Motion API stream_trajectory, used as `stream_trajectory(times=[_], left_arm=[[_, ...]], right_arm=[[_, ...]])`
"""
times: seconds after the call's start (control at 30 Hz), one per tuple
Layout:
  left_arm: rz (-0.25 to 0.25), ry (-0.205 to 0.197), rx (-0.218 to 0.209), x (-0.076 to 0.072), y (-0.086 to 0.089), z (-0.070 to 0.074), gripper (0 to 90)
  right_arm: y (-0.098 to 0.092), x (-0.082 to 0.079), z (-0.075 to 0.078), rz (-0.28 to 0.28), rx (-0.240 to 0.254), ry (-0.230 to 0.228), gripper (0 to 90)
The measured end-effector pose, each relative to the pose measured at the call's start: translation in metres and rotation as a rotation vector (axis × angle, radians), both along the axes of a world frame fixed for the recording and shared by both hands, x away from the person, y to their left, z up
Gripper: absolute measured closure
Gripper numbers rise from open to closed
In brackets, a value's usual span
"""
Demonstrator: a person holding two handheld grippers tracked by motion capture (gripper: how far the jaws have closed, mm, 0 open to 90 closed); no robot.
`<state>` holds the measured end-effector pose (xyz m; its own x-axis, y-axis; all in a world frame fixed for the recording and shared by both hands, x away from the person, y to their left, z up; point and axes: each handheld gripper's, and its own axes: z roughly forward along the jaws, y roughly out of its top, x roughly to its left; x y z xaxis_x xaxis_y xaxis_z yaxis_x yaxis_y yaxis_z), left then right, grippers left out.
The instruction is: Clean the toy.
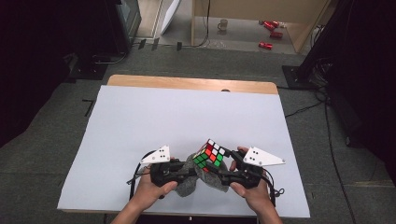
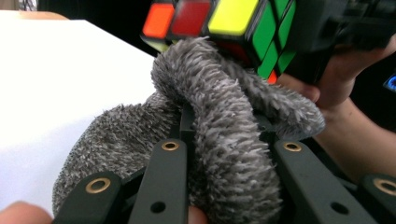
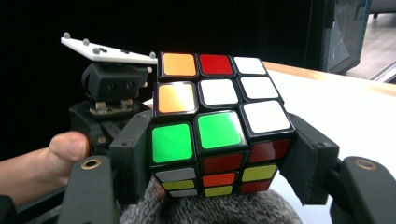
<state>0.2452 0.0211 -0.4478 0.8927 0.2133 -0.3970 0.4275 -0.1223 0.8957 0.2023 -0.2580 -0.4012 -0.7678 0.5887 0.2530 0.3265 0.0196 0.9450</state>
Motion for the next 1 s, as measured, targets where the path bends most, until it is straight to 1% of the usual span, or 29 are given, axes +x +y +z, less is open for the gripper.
stream_trajectory(times=[0.07,0.13,0.2,0.23,0.3,0.37,0.43,0.5,0.57,0.6,0.67,0.73,0.77,0.83,0.87,0.93,1.0], left_arm=[[0.017,0.016,-0.036,0.004,0.007,0.001,75.4],[0.021,0.029,-0.056,0.006,0.011,0.001,75.4],[0.024,0.024,-0.036,0.005,0.009,0.000,75.3],[0.021,0.019,-0.013,0.005,0.006,-0.001,75.3],[0.000,0.017,0.018,0.002,-0.002,-0.004,75.2],[-0.008,0.008,0.038,-0.001,-0.005,-0.005,75.2],[-0.005,0.014,0.026,0.001,-0.002,-0.005,75.2],[0.016,0.026,0.009,0.004,0.004,-0.004,75.1],[0.031,0.031,-0.004,0.006,0.008,-0.003,75.2],[0.035,0.028,-0.003,0.007,0.008,-0.003,75.1],[0.038,0.025,0.018,0.006,0.006,-0.004,75.1],[0.018,0.022,0.045,0.004,0.001,-0.006,75.0],[-0.001,0.019,0.054,0.003,-0.002,-0.007,75.0],[-0.011,0.015,0.059,0.001,-0.003,-0.006,74.9],[-0.010,0.015,0.056,0.002,-0.001,-0.005,74.8],[-0.002,0.021,0.033,0.004,0.004,-0.004,74.8],[0.019,0.027,0.015,0.007,0.009,-0.003,74.8]], right_arm=[[-0.003,0.001,-0.002,-0.017,-0.013,-0.001,34.5],[-0.005,0.002,-0.003,-0.034,-0.014,0.008,34.5],[-0.005,0.002,-0.003,-0.032,-0.010,0.009,34.5],[-0.004,0.002,-0.002,-0.027,-0.010,0.004,34.5],[0.000,0.001,-0.001,-0.014,-0.008,0.003,34.5],[0.004,0.000,-0.002,-0.009,-0.022,-0.003,34.5],[0.003,0.001,-0.003,-0.009,-0.029,-0.002,34.5],[-0.001,0.004,-0.006,-0.028,-0.038,0.006,34.4],[-0.005,0.006,-0.009,-0.032,-0.018,0.024,34.5],[-0.006,0.007,-0.010,-0.031,-0.007,0.029,34.5],[-0.003,0.006,-0.009,-0.033,-0.016,0.024,34.5],[0.001,0.005,-0.007,-0.020,-0.016,0.016,34.5],[0.003,0.004,-0.006,-0.012,-0.015,0.016,34.4],[0.006,0.002,-0.005,-0.002,-0.021,0.010,34.5],[0.006,0.002,-0.005,-0.005,-0.027,0.009,34.4],[0.004,0.003,-0.006,-0.014,-0.029,0.011,34.4],[0.001,0.005,-0.008,-0.044,-0.043,0.017,34.5]])
